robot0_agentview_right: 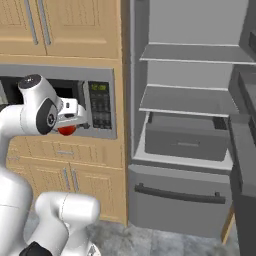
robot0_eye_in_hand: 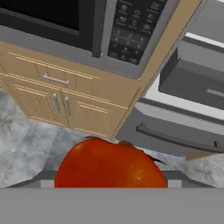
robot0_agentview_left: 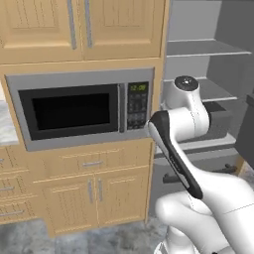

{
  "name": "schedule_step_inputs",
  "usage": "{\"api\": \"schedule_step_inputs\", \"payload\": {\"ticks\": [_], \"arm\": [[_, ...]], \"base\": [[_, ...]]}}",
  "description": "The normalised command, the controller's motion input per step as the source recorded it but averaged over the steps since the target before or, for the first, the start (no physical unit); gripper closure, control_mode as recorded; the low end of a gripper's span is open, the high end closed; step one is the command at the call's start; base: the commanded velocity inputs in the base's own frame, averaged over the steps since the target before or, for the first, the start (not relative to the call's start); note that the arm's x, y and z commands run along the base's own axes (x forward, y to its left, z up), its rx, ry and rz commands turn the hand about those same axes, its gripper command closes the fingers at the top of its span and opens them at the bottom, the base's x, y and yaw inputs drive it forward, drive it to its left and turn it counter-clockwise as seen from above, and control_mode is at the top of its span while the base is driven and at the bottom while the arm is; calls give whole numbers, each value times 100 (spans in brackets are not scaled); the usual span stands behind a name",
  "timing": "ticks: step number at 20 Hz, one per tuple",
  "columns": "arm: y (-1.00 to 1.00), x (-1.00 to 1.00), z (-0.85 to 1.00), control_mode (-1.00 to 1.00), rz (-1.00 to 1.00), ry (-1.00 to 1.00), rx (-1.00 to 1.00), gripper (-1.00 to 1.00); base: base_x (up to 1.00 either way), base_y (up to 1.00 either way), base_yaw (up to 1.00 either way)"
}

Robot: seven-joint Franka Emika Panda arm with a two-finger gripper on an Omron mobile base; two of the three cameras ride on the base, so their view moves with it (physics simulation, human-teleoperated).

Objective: Place one tomato and one steak in each tupperware on the nearby counter, to pack two identical lunches.

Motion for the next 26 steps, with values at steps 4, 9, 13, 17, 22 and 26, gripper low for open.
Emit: {"api": "schedule_step_inputs", "payload": {"ticks": [4,9,13,17,22,26], "arm": [[0,0,0,100,0,0,0,100],[0,0,0,100,0,0,0,100],[0,0,0,100,0,0,0,100],[0,0,0,100,0,0,0,100],[0,0,0,100,0,0,0,100],[0,0,0,100,0,0,0,100]], "base": [[0,100,7],[3,100,8],[21,100,9],[30,100,21],[19,100,49],[27,100,55]]}}
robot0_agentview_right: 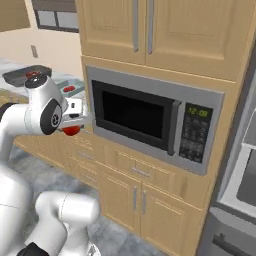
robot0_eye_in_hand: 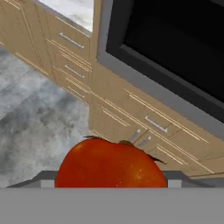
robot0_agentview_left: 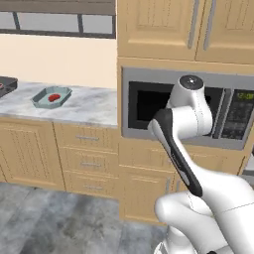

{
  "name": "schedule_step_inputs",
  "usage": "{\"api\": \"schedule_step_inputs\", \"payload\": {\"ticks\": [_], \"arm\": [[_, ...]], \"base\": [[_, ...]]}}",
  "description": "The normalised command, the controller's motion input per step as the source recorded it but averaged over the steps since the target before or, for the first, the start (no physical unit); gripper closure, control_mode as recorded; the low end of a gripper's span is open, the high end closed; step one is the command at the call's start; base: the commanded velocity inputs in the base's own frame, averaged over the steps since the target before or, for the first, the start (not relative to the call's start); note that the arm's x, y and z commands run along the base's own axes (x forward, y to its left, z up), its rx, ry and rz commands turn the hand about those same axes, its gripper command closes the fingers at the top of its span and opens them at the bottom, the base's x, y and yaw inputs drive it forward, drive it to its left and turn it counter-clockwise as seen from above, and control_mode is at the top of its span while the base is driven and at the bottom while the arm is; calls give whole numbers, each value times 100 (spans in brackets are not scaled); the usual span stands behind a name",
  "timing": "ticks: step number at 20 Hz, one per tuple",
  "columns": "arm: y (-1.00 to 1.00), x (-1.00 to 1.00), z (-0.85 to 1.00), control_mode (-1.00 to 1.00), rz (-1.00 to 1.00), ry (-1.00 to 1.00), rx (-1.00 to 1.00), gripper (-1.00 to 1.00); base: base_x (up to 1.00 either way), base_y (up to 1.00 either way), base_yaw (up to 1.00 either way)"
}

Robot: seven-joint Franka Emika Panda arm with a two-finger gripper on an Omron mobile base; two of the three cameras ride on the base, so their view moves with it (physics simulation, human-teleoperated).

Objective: Place one tomato and one steak in each tupperware on the nearby counter, to pack two identical lunches.

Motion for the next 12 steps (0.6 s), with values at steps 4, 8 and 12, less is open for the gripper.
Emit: {"api": "schedule_step_inputs", "payload": {"ticks": [4,8,12], "arm": [[0,0,0,100,0,0,0,100],[0,0,0,100,0,0,0,100],[0,0,0,100,0,0,0,100]], "base": [[60,100,49],[88,94,44],[100,57,30]]}}
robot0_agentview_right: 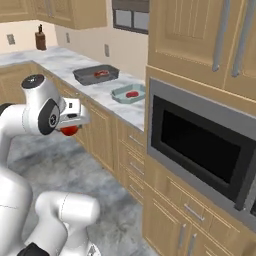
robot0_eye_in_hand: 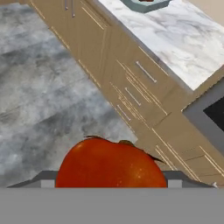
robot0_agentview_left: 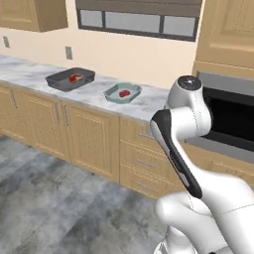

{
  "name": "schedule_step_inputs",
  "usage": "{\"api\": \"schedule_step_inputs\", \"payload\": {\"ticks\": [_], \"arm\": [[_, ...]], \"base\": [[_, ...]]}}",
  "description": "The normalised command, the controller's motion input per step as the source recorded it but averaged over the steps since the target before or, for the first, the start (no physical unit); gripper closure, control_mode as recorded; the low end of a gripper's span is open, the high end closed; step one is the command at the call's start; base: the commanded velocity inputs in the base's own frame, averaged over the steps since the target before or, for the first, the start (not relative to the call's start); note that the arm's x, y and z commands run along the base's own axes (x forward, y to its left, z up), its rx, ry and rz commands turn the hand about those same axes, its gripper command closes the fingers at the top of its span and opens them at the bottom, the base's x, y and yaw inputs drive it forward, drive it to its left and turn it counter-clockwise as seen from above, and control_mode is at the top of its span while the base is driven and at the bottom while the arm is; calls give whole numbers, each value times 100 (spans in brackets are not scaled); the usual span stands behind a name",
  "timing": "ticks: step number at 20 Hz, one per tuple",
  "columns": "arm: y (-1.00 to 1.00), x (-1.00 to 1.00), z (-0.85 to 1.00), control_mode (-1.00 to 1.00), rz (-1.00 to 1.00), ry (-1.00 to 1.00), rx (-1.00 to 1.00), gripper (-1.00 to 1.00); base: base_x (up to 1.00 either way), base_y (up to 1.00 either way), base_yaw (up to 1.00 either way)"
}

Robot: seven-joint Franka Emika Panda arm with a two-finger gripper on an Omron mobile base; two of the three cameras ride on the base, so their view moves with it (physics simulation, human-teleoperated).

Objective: Place one tomato and one steak in each tupperware on the nearby counter, to pack two identical lunches.

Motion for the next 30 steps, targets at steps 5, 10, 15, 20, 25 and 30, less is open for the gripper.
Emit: {"api": "schedule_step_inputs", "payload": {"ticks": [5,10,15,20,25,30], "arm": [[0,0,0,100,0,0,0,100],[0,0,0,100,0,0,0,100],[0,0,0,100,0,0,0,100],[0,0,0,100,0,0,0,100],[0,0,0,100,0,0,0,100],[0,0,0,100,0,0,0,100]], "base": [[100,44,24],[100,27,15],[100,14,0],[65,2,-26],[29,8,-49],[32,59,-54]]}}
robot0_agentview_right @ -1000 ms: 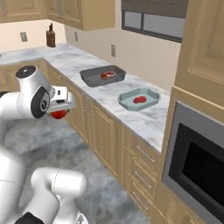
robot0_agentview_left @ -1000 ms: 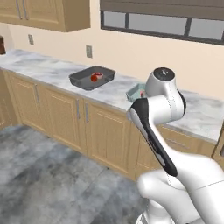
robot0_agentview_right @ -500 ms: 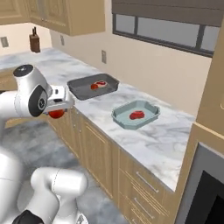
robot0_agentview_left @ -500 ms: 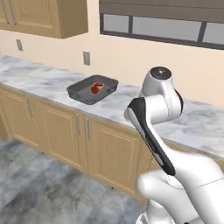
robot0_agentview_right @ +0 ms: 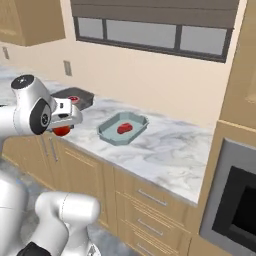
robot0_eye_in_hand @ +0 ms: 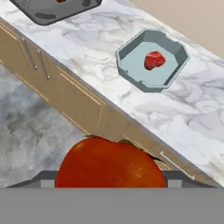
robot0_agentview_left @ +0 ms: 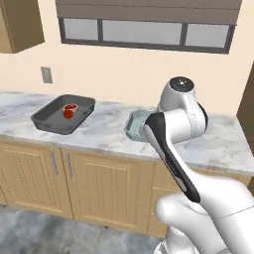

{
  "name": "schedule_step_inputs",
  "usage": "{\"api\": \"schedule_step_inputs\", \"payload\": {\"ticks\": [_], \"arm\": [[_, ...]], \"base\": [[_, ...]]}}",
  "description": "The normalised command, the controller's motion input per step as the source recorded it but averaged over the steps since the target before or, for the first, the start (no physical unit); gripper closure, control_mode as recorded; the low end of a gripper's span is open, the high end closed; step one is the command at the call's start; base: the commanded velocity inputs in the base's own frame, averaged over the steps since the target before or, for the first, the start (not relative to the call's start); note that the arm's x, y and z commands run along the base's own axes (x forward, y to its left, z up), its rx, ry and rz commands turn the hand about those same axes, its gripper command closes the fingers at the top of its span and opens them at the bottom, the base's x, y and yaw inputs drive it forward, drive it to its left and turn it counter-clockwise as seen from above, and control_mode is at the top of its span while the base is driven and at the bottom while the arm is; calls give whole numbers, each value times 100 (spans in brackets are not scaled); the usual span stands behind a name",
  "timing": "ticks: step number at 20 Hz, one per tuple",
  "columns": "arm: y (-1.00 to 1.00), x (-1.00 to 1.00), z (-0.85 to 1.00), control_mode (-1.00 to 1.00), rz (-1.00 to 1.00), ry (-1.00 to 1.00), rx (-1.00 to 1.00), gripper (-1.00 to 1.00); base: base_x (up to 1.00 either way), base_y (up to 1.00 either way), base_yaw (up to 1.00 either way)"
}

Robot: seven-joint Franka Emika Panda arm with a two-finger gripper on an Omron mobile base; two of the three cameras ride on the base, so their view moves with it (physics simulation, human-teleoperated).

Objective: Place one tomato and one steak in each tupperware on the nearby counter, to pack two identical lunches.

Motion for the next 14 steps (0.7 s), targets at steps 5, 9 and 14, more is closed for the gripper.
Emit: {"api": "schedule_step_inputs", "payload": {"ticks": [5,9,14], "arm": [[0,0,0,100,0,0,0,100],[0,0,0,100,0,0,0,100],[0,0,0,100,0,0,0,100]], "base": [[35,88,-55],[40,66,-54],[46,21,-47]]}}
